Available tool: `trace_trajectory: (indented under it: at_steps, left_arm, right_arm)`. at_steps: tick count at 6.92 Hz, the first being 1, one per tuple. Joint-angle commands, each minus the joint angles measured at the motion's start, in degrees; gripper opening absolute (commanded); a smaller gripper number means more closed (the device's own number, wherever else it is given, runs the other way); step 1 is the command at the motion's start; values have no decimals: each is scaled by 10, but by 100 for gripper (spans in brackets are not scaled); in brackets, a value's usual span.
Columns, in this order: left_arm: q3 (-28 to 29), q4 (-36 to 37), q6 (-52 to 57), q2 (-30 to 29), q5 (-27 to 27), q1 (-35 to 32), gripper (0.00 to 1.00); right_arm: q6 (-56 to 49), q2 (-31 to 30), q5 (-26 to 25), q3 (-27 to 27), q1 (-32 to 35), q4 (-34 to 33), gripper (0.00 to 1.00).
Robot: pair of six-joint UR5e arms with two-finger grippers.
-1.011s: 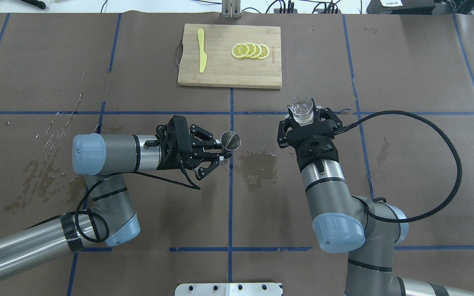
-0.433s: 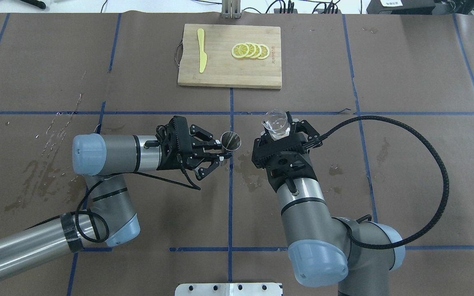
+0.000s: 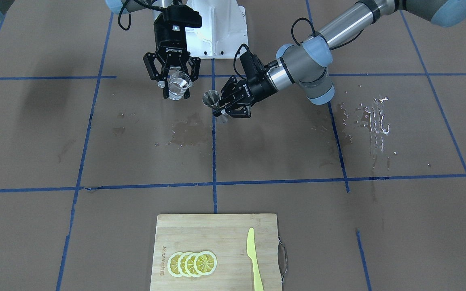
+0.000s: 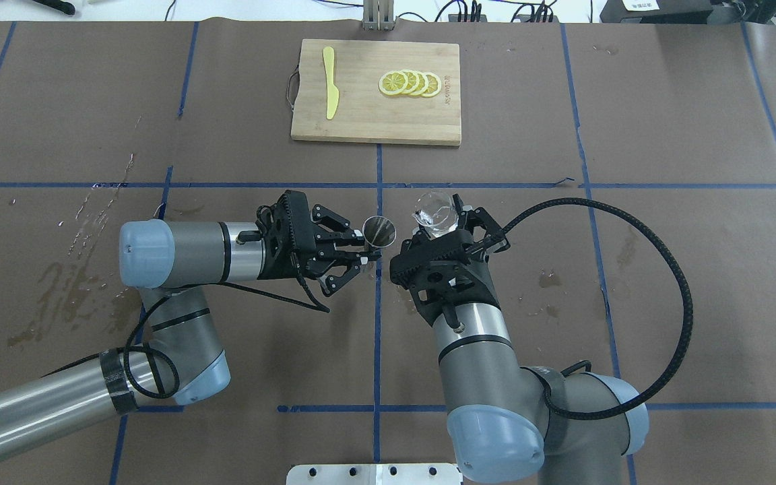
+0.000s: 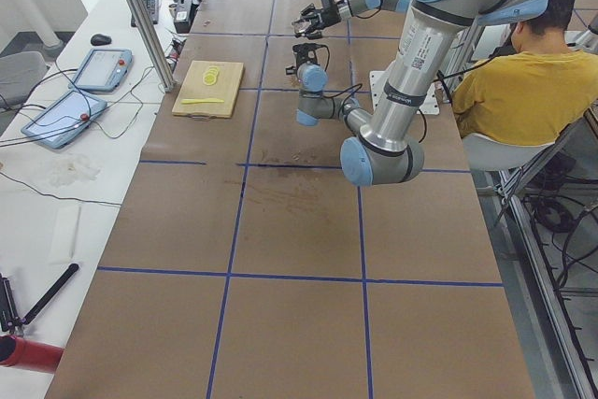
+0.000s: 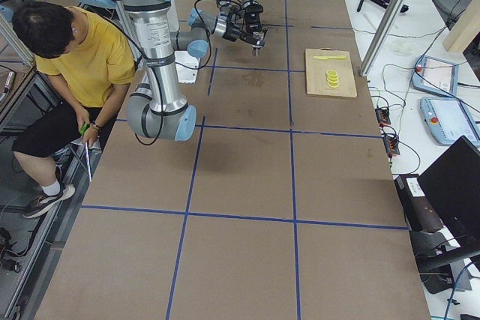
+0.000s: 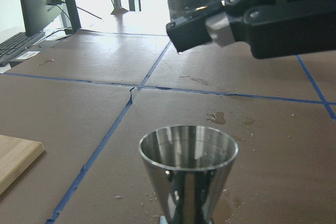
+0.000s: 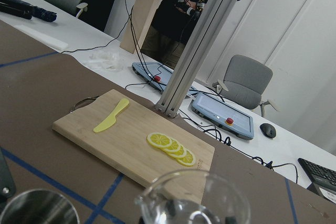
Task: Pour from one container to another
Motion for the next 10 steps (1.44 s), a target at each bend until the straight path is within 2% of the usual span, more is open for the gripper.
trace_trajectory:
  at_steps: [1,3,6,8,10]
  left_arm:
    - [-1,-1,0,0,-1,2,0]
    - [-1,-1,0,0,0,2,0]
    - [-1,-2,0,1,-1,2,0]
    - [-1,-2,0,1,-1,2,0]
    - [-2,-2,0,1,-1,2,0]
  right_arm:
    - [0,10,0,-14,-2,-3,0]
    - [-2,34,0,-15,-2,-64,0]
    - [-4,39,0,-15,-3,-88,0]
    - [-97,44,0,-16,-5,-92,0]
    - [-101,65,-1,-19,-5,-125,0]
